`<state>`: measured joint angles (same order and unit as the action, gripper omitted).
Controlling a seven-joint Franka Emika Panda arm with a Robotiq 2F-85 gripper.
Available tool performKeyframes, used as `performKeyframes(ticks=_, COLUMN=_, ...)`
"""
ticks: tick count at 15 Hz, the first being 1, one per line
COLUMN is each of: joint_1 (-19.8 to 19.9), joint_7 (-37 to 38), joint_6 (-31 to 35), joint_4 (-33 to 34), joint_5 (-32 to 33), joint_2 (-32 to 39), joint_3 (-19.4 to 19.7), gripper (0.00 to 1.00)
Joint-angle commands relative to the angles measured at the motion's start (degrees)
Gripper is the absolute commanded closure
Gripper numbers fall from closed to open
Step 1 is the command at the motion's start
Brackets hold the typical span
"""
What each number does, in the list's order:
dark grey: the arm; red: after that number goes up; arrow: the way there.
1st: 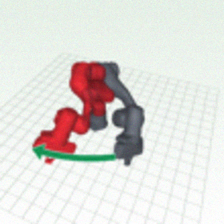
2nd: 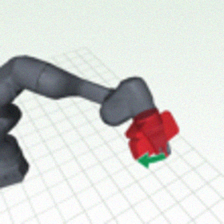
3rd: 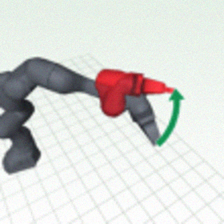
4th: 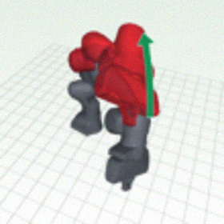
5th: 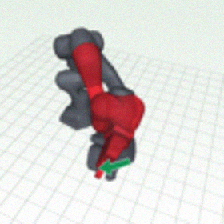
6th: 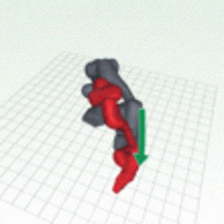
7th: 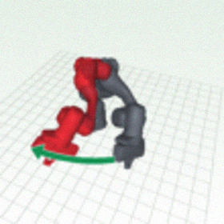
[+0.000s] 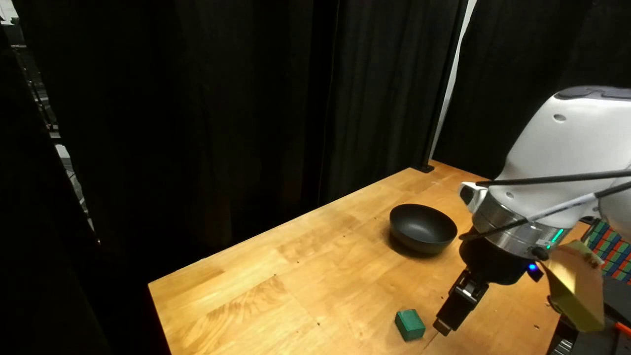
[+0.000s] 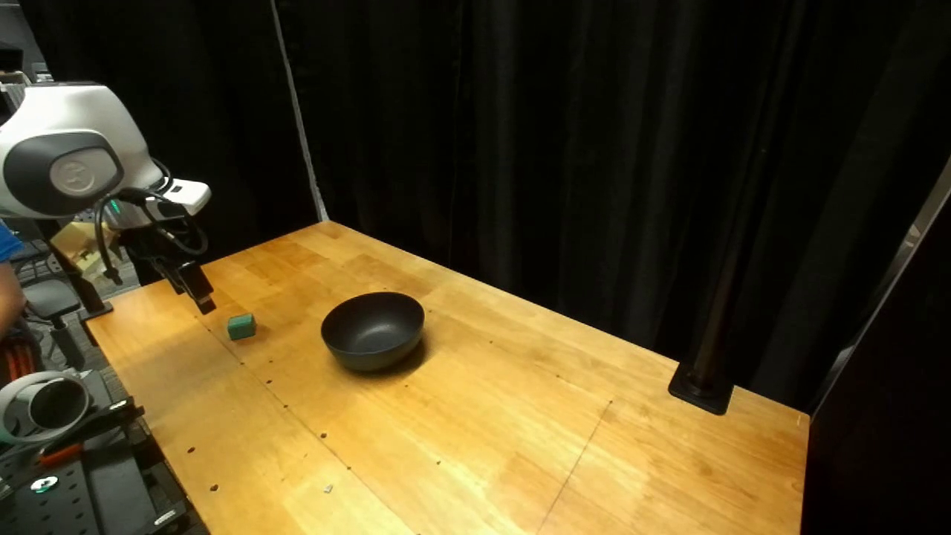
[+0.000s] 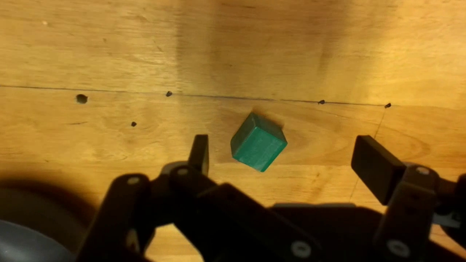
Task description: Put the green block in the black bowl
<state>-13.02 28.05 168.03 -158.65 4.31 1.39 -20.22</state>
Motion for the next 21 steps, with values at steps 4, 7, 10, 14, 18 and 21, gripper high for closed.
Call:
performKeyframes(ticks=4, joint_1=-3.8, joint_7=13.2, joint_6=8.8, joint_4=3.4, joint_5=15.0, joint_2=9.0, joint_3=6.8, gripper=0.00)
performKeyframes(ticks=7, joint_1=-9.3, joint_7=18.5, joint_6=9.6, joint_4=6.3, joint_5=21.2, joint_2=11.6, joint_3=13.6, gripper=0.00)
performKeyframes(ticks=10, joint_1=-15.4, joint_7=23.8, joint_6=10.1, joint_4=9.9, joint_5=26.4, joint_2=15.2, joint_3=20.4, gripper=0.00)
performKeyframes(ticks=14, joint_1=-22.5, joint_7=28.6, joint_6=11.5, joint_4=13.2, joint_5=29.8, joint_2=21.0, joint_3=27.5, gripper=0.00)
performKeyframes(ticks=18, joint_1=-29.0, joint_7=31.1, joint_6=13.2, joint_4=14.6, joint_5=29.9, joint_2=25.3, joint_3=33.8, gripper=0.42)
performKeyframes(ticks=21, joint_1=-31.2, joint_7=31.1, joint_6=13.2, joint_4=14.3, joint_5=28.8, joint_2=25.5, joint_3=35.6, gripper=0.65)
